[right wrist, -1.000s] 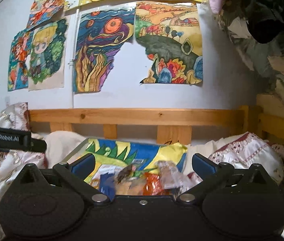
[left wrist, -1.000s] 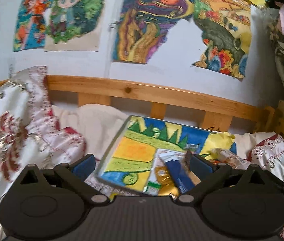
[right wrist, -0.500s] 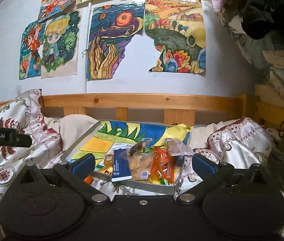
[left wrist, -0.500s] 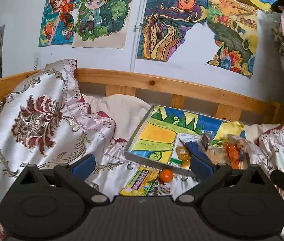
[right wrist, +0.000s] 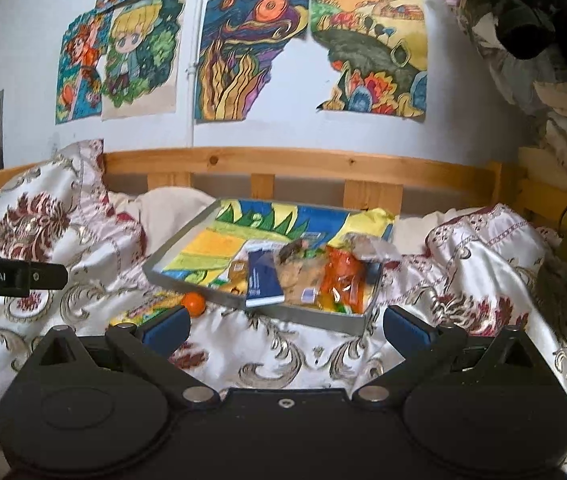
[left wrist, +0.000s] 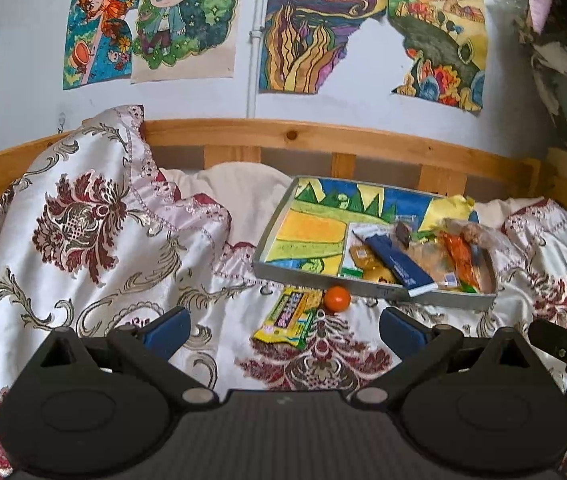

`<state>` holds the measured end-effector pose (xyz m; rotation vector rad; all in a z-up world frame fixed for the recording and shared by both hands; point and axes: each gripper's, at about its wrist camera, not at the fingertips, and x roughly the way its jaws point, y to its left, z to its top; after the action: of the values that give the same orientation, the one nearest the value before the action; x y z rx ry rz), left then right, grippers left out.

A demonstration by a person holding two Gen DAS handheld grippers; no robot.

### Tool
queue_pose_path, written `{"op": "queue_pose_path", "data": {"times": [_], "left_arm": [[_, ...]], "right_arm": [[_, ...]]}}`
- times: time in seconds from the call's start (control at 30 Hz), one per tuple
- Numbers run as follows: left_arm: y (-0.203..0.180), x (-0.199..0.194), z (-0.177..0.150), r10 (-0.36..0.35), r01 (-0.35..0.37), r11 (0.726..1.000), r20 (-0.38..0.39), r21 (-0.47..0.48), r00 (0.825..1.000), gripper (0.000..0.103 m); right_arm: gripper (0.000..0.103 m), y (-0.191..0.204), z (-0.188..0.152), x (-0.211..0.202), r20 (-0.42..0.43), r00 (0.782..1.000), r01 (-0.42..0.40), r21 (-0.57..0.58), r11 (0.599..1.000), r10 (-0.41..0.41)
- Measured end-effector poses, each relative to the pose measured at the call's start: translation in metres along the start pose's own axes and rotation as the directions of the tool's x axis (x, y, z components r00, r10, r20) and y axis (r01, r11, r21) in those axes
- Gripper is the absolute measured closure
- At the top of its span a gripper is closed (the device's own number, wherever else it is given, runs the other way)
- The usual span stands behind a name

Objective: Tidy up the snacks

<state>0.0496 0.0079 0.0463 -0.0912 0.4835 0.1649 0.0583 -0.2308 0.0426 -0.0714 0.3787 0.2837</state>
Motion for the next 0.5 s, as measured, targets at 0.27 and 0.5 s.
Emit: {"op": "queue_pose_path", "data": {"times": [0.27,0.5], "left_arm": [[-0.001,0.008,-0.009,0.006,-0.006,1.000,-0.051,0.008,0.999,0.001],[-0.006,0.016,-0.017,0.017,-0.014,0.999,-0.096,0.031,0.995,0.001]], "right_arm": [[0.001,0.003,-0.004,0.007,-0.036,0.999,-0.013,-0.005,1.000,0.013],[0.001,0.006,-0.008,0.015,-0.080,0.997,-0.014,-0.023,1.000,0.012]]}}
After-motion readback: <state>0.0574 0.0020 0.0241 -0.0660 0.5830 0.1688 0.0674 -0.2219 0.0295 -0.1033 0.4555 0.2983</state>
